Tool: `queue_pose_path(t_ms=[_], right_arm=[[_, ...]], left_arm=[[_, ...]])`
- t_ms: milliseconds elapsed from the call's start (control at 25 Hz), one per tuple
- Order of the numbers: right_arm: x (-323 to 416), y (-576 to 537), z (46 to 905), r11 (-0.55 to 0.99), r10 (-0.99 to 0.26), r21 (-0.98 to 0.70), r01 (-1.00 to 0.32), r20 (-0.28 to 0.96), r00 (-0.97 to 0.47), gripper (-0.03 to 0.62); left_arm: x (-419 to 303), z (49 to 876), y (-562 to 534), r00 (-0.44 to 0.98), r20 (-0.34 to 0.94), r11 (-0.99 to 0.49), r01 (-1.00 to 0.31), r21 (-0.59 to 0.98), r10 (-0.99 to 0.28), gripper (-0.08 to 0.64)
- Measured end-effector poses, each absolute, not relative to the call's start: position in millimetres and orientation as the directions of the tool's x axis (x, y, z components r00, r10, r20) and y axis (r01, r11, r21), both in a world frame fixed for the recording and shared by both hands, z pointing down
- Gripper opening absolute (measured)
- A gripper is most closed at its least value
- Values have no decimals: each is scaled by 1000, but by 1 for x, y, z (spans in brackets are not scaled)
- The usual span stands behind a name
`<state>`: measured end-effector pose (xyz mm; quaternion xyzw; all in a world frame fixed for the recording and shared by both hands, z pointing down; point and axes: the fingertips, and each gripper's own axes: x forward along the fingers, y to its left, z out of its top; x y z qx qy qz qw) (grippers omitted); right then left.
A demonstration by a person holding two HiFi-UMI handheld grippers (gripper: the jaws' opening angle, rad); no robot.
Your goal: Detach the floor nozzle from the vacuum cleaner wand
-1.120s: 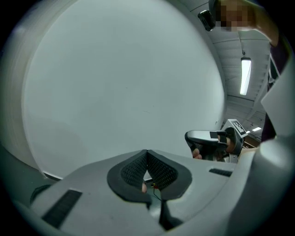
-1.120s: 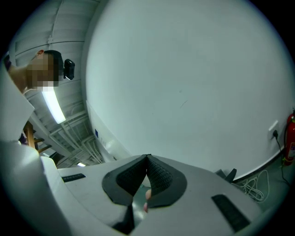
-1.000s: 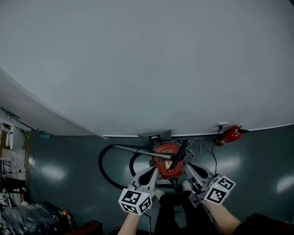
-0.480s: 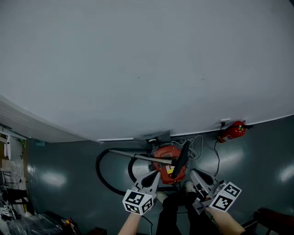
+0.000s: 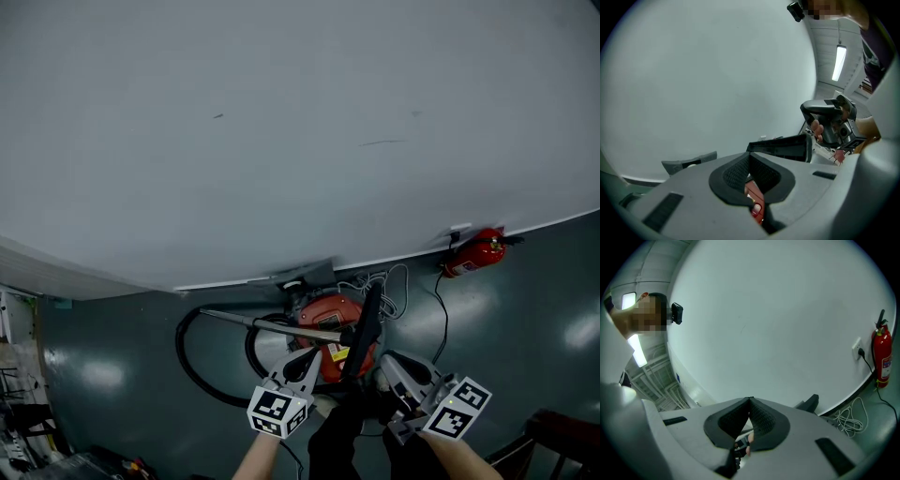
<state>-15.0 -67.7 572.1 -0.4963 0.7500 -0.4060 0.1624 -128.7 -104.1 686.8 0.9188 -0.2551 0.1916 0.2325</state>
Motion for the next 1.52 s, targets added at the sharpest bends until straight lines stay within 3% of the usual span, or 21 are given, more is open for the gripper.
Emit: queue_pose_path(t_ms=[200, 320, 400, 600, 920, 1200, 1520], right_arm=[[-11, -66, 609, 139, -881, -782, -608, 183, -437, 17], [-10, -65, 615, 129, -882, -782, -610, 191, -431, 17], [-9, -64, 616, 125, -882, -781, -612, 195, -429, 17], [-4, -60, 622, 110, -885, -780, -617, 206, -418, 17], [5, -54, 639, 76, -891, -776, -626, 228, -391, 17], [12, -49, 650, 53, -896, -777, -628, 241, -374, 17], [15, -46, 658, 37, -893, -777, -628, 257, -370, 17]], left_arm=[[-123, 723, -105, 805, 484, -791, -525, 314, -342, 5], [-122, 738, -104, 803, 513, -861, -461, 215, -302, 6], [-122, 749, -103, 794, 548, -906, -399, 143, -263, 20], [-120, 788, -103, 741, 651, -975, -222, 5, -165, 134], [-108, 834, -102, 627, 777, -980, 114, -165, -58, 175], [-96, 845, -106, 612, 786, -933, 229, -277, -84, 153], [-95, 837, -99, 602, 798, -939, 254, -231, -33, 149]])
